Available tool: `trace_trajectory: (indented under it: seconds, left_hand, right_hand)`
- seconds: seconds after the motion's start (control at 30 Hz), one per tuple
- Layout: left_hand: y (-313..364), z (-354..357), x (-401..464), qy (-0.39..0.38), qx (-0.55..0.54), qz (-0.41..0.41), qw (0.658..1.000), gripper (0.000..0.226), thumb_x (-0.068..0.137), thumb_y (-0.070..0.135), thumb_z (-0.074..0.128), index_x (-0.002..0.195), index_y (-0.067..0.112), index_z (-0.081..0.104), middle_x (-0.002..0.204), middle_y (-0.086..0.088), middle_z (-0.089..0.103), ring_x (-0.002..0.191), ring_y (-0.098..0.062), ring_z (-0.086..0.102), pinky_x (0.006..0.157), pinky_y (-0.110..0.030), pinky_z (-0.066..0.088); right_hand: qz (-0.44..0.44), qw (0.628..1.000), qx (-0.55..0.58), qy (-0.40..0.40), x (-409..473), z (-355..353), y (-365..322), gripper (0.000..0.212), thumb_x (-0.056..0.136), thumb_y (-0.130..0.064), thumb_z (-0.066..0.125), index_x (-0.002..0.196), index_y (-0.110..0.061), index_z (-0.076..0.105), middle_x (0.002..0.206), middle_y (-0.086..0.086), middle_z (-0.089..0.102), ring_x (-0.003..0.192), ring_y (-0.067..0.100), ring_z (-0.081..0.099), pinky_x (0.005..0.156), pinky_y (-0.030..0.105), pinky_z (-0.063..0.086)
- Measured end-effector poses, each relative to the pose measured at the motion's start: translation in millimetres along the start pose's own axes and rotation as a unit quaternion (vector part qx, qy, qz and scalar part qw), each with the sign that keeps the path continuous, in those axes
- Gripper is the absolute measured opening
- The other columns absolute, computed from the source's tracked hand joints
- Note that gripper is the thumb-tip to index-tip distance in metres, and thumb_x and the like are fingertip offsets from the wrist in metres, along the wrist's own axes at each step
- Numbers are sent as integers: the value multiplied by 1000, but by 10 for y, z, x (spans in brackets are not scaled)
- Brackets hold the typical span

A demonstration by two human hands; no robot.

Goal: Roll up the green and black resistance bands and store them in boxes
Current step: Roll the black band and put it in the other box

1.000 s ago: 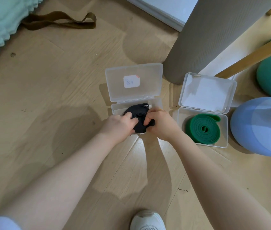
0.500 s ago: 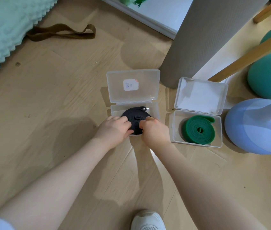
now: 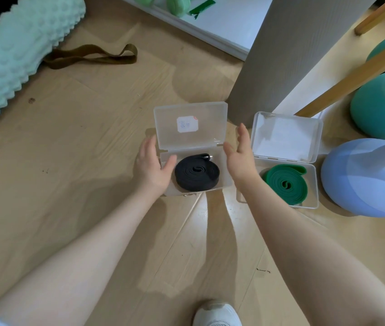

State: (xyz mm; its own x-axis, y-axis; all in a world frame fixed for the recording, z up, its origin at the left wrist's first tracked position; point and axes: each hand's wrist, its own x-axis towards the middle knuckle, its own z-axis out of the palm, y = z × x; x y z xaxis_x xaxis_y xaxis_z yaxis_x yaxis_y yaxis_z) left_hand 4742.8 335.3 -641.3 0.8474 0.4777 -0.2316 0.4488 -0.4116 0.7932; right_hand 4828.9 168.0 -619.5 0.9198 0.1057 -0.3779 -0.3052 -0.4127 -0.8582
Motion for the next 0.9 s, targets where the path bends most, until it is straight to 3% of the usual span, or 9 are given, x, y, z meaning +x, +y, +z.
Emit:
trace_trajectory:
  seconds: [0.1, 0.2, 0.3, 0.4, 0.57, 0.67, 0.7, 0.8, 0.9]
  left_hand:
    - [127, -2, 212, -27, -220, -129, 967, 82, 85, 51, 48, 148, 24, 3, 155, 2, 17, 141, -14, 20, 114, -33, 18]
    - [206, -62, 358, -23, -337, -165, 927, 80, 84, 58, 41, 147, 29, 2, 152, 4, 27, 136, -12, 31, 109, -32, 24]
    - [285, -149, 323, -52, -342, -122, 931, 55, 95, 54, 24, 143, 28, 27, 140, 9, 44, 126, -8, 43, 105, -29, 31]
    - [264, -226, 155, -92, -333, -80, 935, 61, 95, 56, 8, 113, 28, 59, 115, 10, 60, 113, -4, 50, 102, -30, 33]
    - [-31, -274, -117, -153, -124, 36, 980, 71, 74, 77, 27, 112, 28, 62, 136, 10, 42, 132, -8, 30, 106, -20, 22]
    - [-243, -153, -290, -128, 145, 244, 950, 88, 73, 79, 35, 129, 13, 53, 139, -6, 45, 135, -21, 29, 113, -40, 16]
    - [-294, -98, -325, -104, 242, 305, 915, 83, 75, 73, 43, 131, 12, 49, 139, -11, 47, 134, -25, 32, 112, -42, 15]
    - [-330, 73, -387, -64, 383, 373, 842, 87, 58, 39, 80, 131, 12, 43, 134, -15, 52, 125, -32, 48, 109, -41, 23]
    - [-381, 210, -395, -17, 386, 402, 830, 77, 58, 21, 81, 128, 9, 50, 134, -12, 54, 121, -30, 53, 106, -39, 32]
  right_hand:
    - [73, 990, 119, -20, 147, -1, -169, 59, 99, -20, 38, 149, -27, 6, 156, -6, 18, 142, 14, 18, 113, 34, 16]
    - [96, 975, 198, -18, 228, -26, -289, 49, 101, -33, 31, 147, -24, 17, 138, -1, 49, 131, 16, 37, 112, 35, 24]
    - [90, 972, 216, -24, 220, -87, -328, 49, 99, -48, 20, 129, -24, 49, 106, -4, 63, 117, 15, 48, 101, 29, 32]
    - [58, 978, 189, -60, 113, -157, -268, 65, 97, -54, 11, 97, -23, 68, 108, -6, 66, 117, 10, 48, 109, 31, 23]
    - [22, 990, 106, -91, -204, -274, -38, 52, 98, -46, 27, 92, -21, 72, 130, -6, 56, 122, 8, 42, 104, 22, 25]
    - [-109, 985, -101, -93, -402, -290, 178, 44, 87, -48, 49, 112, -17, 66, 140, 1, 46, 128, 11, 38, 103, 18, 25]
    - [-186, 952, -224, -99, -443, -289, 268, 54, 81, -54, 50, 119, -17, 63, 142, 5, 45, 132, 18, 36, 109, 26, 22]
    - [-362, 777, -507, -93, -464, -211, 624, 73, 70, -45, 72, 133, -15, 51, 141, 13, 46, 129, 33, 45, 106, 48, 29]
    - [-431, 724, -537, -18, -500, -73, 773, 58, 77, -15, 68, 133, -17, 51, 136, 14, 52, 120, 32, 54, 98, 45, 43]
